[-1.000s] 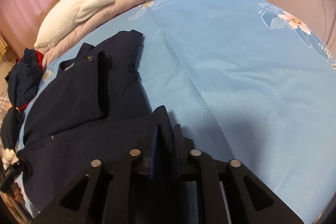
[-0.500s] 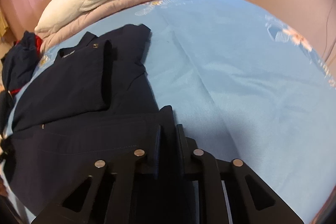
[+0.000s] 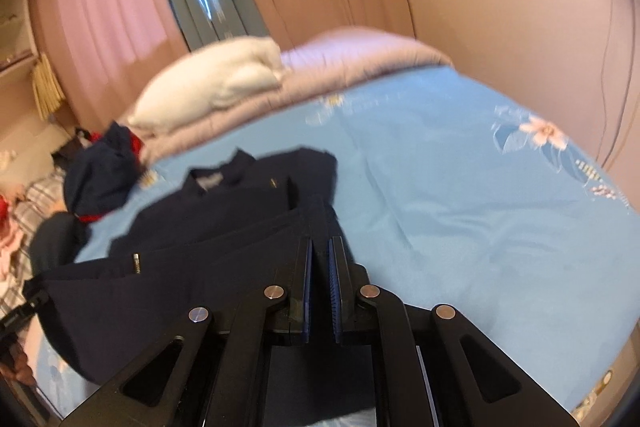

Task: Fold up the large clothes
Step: 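Lift the folded edge with both tools and fold it toward the collar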

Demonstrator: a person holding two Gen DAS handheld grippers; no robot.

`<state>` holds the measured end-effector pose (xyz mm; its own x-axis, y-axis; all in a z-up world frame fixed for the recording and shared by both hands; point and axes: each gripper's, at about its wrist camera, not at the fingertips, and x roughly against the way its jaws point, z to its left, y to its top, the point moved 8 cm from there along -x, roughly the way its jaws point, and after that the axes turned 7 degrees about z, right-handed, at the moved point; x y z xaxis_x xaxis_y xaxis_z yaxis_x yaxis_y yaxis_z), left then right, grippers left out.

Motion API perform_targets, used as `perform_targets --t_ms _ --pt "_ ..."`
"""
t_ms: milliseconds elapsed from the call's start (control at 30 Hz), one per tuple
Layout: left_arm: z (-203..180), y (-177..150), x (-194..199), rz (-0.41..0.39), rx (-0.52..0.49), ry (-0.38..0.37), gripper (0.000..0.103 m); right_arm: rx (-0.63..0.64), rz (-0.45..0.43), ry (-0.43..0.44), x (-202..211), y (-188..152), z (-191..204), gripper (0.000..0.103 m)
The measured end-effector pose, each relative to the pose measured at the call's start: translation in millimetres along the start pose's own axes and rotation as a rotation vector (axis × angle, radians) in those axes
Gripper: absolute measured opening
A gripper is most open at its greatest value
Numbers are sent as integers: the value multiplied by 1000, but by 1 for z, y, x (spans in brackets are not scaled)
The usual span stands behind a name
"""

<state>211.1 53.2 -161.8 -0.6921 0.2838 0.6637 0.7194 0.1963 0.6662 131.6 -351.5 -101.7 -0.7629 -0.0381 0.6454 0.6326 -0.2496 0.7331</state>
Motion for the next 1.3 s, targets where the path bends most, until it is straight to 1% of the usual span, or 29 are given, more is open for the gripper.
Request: perform_targets --t_ms 100,300,433,533,633,800,1033,1133,1300 --pt "-1 -1 20 -41 11 -16 12 -10 -55 18 26 2 -1 9" --pt "-2 -2 54 -103 36 -46 11 -35 -120 55 56 5 0 9" --pt "-7 -2 70 -132 28 -57 11 -29 -152 64 69 6 3 9" --pt "-9 2 76 -146 26 -54 11 -23 -166 70 74 8 6 9" --pt "-9 7 80 -163 30 -66 11 -16 -182 75 79 11 8 9" --pt "-13 23 81 -179 21 -66 11 -10 -202 84 83 21 12 9" --pt "-18 57 75 -196 2 -70 11 29 -221 78 77 50 26 9" --pt "-18 79 62 -196 -17 -57 10 47 -227 78 69 68 32 9" --pt "-10 120 27 -158 8 -66 10 73 -207 72 37 108 45 9"
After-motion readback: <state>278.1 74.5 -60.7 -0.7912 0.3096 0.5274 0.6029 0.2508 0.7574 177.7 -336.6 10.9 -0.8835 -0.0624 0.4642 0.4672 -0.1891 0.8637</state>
